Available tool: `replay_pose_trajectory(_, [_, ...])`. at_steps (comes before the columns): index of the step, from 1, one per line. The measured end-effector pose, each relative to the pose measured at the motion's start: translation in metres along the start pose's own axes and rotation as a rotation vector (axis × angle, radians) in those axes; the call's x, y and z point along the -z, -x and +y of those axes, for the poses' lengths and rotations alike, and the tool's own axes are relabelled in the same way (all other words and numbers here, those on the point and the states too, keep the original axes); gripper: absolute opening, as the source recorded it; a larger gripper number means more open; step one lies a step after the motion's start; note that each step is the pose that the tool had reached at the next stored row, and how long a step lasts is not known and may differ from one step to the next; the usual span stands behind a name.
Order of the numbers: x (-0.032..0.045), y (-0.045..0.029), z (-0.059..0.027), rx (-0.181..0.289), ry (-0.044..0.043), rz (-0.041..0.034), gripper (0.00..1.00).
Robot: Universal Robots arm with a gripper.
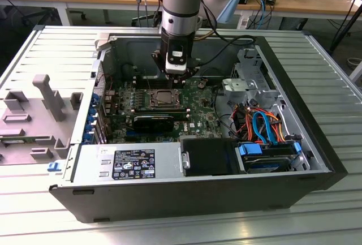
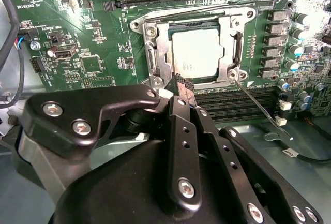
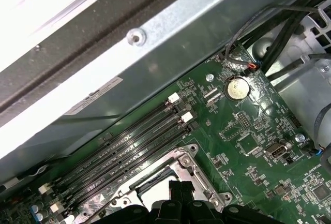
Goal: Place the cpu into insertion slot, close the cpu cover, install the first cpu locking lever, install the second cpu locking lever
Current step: 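Install the first cpu locking lever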
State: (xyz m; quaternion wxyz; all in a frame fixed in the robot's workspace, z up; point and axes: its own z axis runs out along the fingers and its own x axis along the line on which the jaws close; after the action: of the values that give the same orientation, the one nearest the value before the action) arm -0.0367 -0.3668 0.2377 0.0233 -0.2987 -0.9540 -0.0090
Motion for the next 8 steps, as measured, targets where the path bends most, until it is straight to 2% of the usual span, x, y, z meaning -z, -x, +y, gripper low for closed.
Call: replay_pose_trajectory(8, [0.0,0.0,0.0,0.012,0.0044,0.0035,0.11])
